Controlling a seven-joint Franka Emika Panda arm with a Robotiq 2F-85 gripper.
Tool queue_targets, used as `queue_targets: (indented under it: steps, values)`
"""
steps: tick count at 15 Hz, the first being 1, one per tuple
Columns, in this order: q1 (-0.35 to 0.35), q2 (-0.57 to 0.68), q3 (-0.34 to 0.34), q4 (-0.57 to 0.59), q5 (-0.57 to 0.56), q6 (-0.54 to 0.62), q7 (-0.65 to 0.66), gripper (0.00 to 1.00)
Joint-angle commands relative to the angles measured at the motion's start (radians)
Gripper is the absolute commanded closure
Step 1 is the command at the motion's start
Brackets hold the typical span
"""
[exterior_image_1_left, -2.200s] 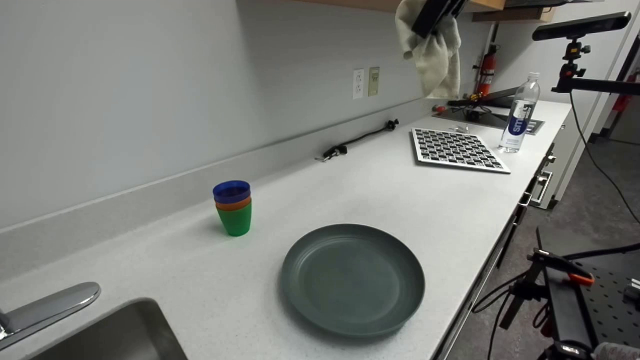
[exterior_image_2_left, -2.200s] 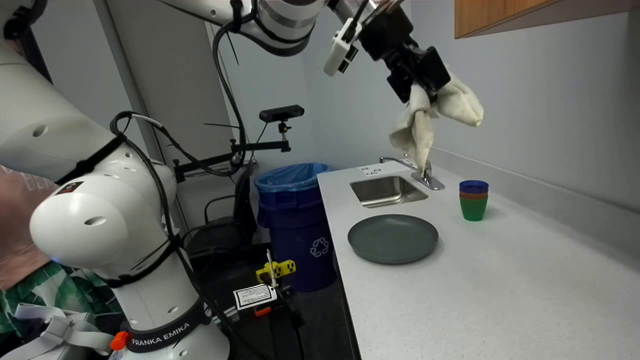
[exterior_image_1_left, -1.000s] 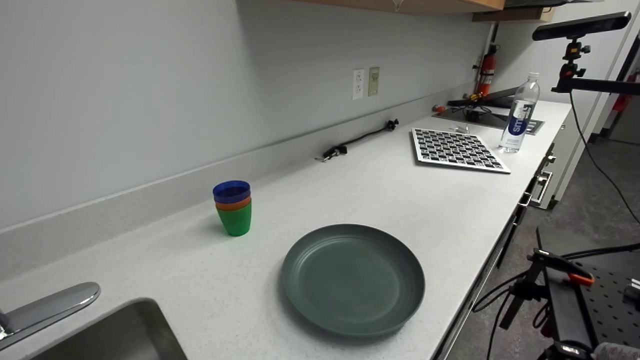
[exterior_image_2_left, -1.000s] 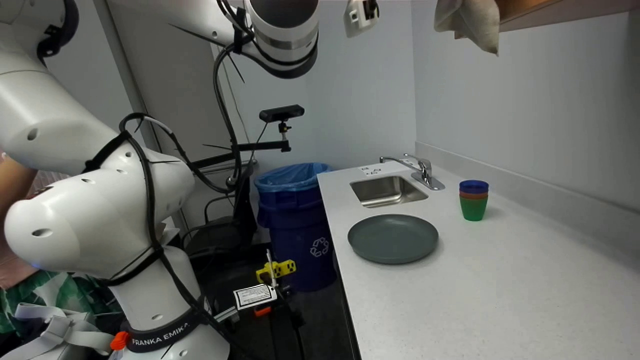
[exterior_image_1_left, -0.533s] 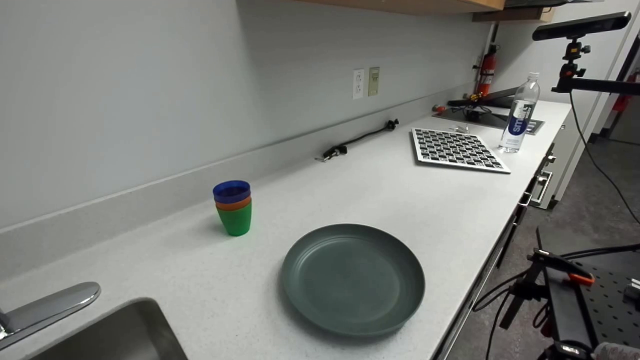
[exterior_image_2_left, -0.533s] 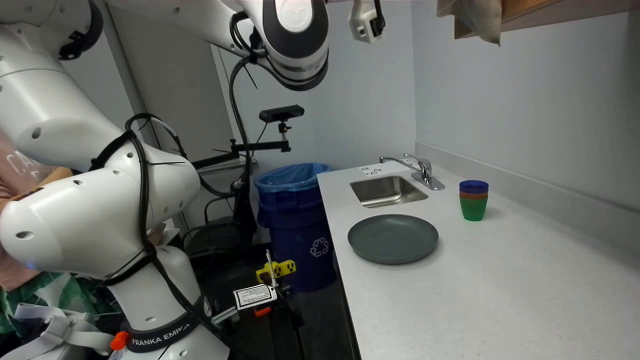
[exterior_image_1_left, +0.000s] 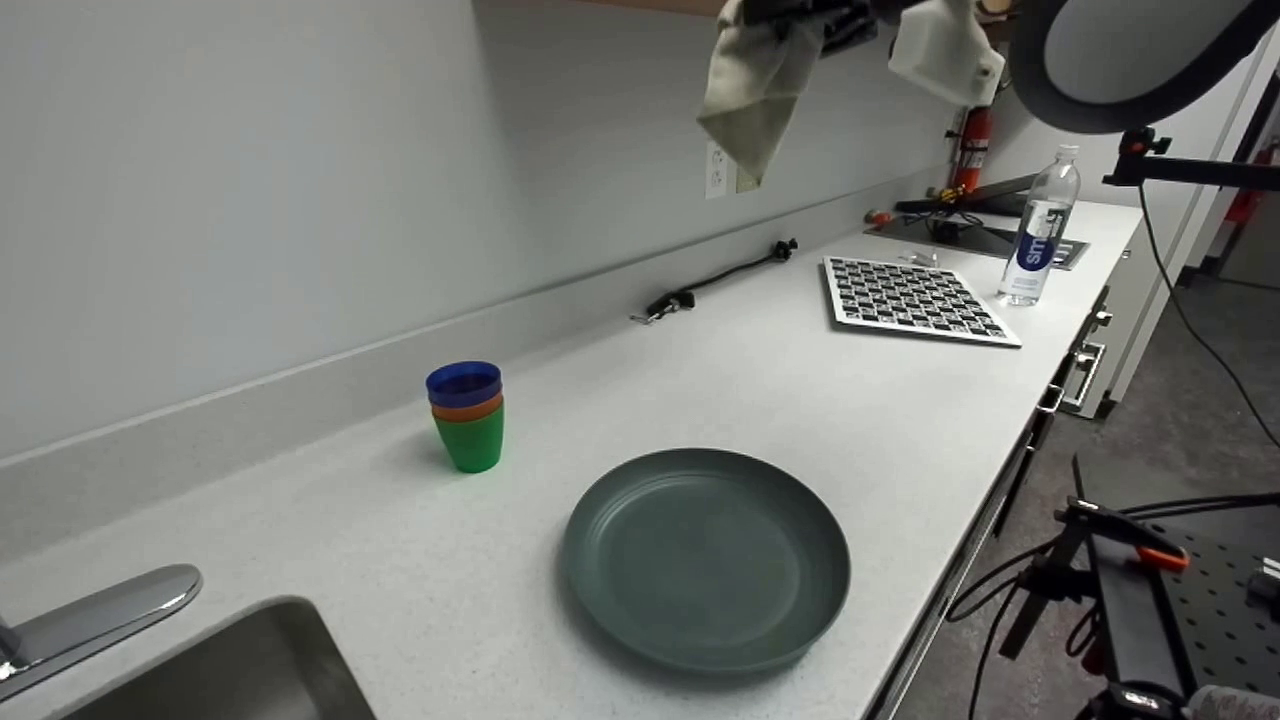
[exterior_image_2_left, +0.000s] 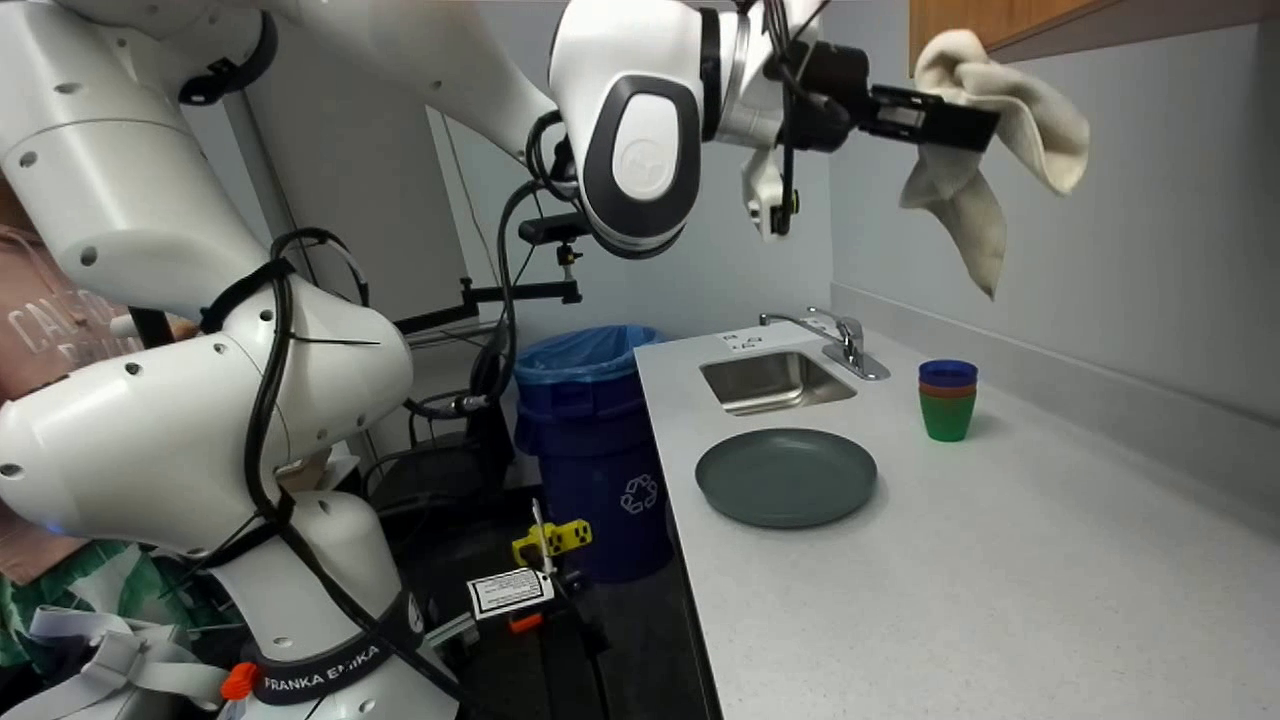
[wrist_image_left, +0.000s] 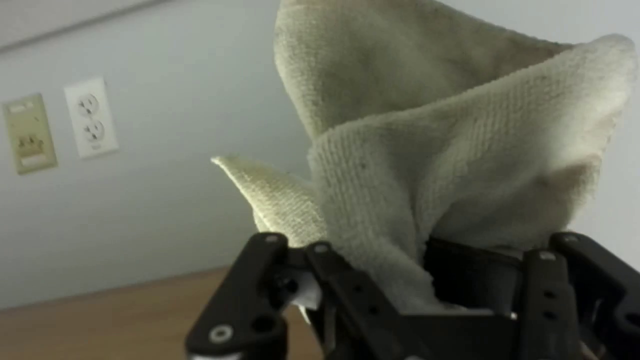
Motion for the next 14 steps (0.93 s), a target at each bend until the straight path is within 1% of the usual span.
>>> queue_targets:
  steps: [1, 3, 4, 6, 7, 9, 11, 14]
  values:
    - [-0.166, 0.026, 0.149, 0.001, 0.057, -0.074, -0.068, 1.00]
    - [-0.230, 0.008, 0.205, -0.002, 0.055, -0.136, -0.073, 1.00]
    - [-0.249, 0.004, 0.224, 0.000, 0.047, -0.157, -0.065, 1.00]
    - [-0.249, 0.000, 0.237, 0.002, 0.035, -0.172, -0.048, 1.00]
    - [-0.237, -0.005, 0.236, -0.001, 0.032, -0.165, -0.044, 1.00]
    - [-0.198, -0.013, 0.218, -0.008, 0.023, -0.137, -0.044, 1.00]
    - [-0.136, -0.043, 0.182, -0.015, 0.020, -0.162, -0.041, 1.00]
    - [-0.005, -0.085, 0.069, -0.018, -0.005, -0.230, -0.061, 1.00]
